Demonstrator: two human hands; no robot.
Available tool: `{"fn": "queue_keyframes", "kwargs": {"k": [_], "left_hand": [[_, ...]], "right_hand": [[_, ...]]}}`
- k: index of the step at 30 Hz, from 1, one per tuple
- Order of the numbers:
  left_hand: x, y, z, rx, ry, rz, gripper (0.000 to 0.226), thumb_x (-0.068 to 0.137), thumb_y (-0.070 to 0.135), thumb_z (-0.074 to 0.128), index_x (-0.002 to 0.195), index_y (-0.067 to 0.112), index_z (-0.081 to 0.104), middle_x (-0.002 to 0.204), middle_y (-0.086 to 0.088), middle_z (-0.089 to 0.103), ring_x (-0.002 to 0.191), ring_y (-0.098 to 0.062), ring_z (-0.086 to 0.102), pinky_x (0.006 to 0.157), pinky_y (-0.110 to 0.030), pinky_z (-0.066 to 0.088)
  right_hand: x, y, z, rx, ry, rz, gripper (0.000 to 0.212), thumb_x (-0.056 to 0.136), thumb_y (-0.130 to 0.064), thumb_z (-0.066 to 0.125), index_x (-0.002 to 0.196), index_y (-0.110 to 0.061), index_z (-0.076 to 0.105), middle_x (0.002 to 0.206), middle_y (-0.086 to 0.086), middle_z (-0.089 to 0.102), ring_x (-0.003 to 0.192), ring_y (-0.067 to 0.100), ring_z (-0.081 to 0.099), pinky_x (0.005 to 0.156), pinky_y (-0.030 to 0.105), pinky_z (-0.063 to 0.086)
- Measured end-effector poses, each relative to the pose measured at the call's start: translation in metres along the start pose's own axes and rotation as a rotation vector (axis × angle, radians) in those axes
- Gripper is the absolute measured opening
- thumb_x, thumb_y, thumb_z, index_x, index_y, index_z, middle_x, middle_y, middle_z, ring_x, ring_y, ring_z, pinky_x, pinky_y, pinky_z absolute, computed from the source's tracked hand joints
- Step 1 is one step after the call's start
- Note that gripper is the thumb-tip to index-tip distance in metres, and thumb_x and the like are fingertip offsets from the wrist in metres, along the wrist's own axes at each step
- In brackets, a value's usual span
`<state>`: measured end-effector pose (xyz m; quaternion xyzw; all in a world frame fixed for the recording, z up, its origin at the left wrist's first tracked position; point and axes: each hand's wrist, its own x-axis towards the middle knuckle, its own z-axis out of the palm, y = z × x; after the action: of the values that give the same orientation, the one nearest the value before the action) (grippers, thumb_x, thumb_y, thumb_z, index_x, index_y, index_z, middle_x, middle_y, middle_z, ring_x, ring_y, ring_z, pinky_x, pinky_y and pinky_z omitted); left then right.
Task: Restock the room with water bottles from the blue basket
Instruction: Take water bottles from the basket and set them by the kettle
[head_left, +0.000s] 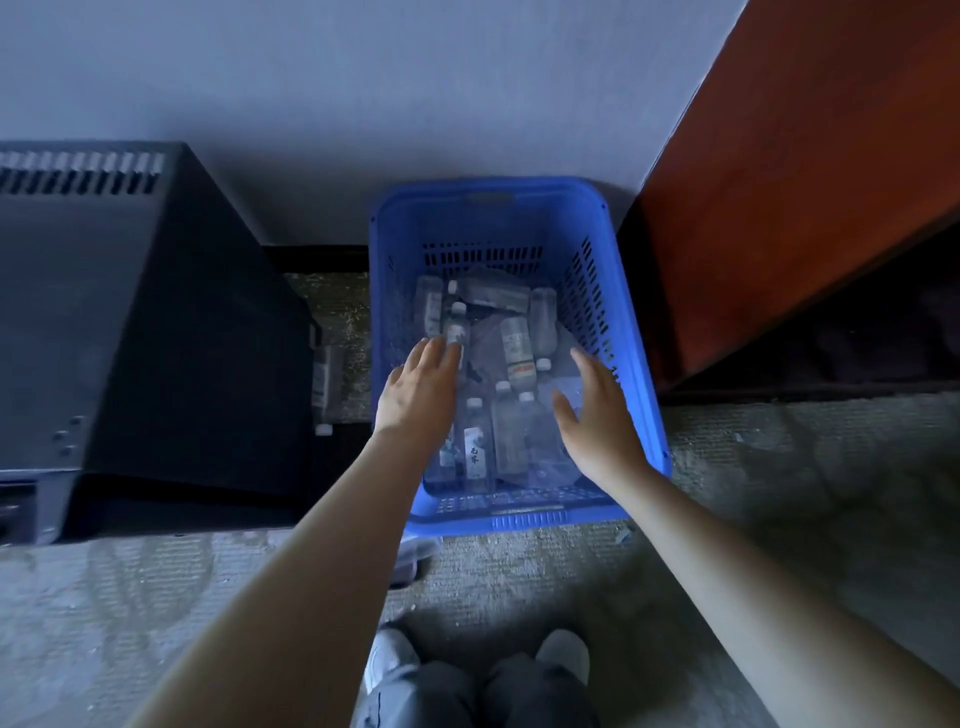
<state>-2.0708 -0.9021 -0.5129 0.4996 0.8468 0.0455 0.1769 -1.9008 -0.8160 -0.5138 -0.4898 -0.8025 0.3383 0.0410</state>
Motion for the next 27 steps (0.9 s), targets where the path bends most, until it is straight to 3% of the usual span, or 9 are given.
{"fn": "queue_keyframes", "kwargs": {"k": [9,14,19,23,27], "left_hand": [[0.06,-0.013,0.135,0.018,-0.066,-0.022,0.064,0.097,0.007,0.043,0.151,0.018,0.01,0.16,-0.002,0.01,0.148,-0.019,0.008,0.113,-0.038,0.026],[0.086,-0.019,0.19,0.003,-0.062,-0.013,0.059,0.096,0.008,0.043,0.148,0.015,0.015,0.157,-0.003,0.016,0.146,-0.02,0.014,0.109,-0.036,0.03],[0.108,-0.029,0.225,-0.027,-0.079,-0.041,0.053,0.099,0.015,0.038,0.148,0.014,0.017,0.157,-0.005,0.018,0.144,-0.021,0.017,0.108,-0.037,0.03],[0.11,-0.033,0.251,-0.106,-0.065,-0.128,0.051,0.098,0.015,0.04,0.147,0.013,0.022,0.151,-0.007,0.028,0.138,-0.024,0.028,0.103,-0.037,0.034],[0.1,-0.03,0.277,-0.154,-0.114,-0.194,0.054,0.098,0.019,0.042,0.147,0.015,0.02,0.151,-0.008,0.028,0.139,-0.026,0.027,0.105,-0.037,0.032]], "right_hand": [[0.06,0.076,0.105,0.092,-0.009,0.004,0.055,0.097,-0.022,0.046,0.147,-0.011,0.026,0.154,0.004,0.03,0.142,0.018,0.027,0.114,0.029,0.021],[0.091,0.101,0.144,0.091,-0.01,-0.019,0.055,0.097,-0.019,0.047,0.146,-0.006,0.026,0.151,0.01,0.032,0.14,0.023,0.03,0.111,0.028,0.024],[0.123,0.118,0.176,0.059,-0.063,-0.005,0.056,0.095,-0.021,0.049,0.145,-0.009,0.028,0.148,0.014,0.035,0.135,0.029,0.035,0.11,0.04,0.032],[0.142,0.129,0.197,0.004,-0.098,0.083,0.057,0.094,-0.025,0.049,0.145,-0.013,0.028,0.146,0.015,0.036,0.131,0.034,0.039,0.107,0.043,0.035],[0.144,0.138,0.213,-0.067,-0.181,0.176,0.049,0.095,-0.028,0.046,0.14,-0.011,0.034,0.137,0.022,0.043,0.124,0.04,0.044,0.102,0.044,0.039]]}}
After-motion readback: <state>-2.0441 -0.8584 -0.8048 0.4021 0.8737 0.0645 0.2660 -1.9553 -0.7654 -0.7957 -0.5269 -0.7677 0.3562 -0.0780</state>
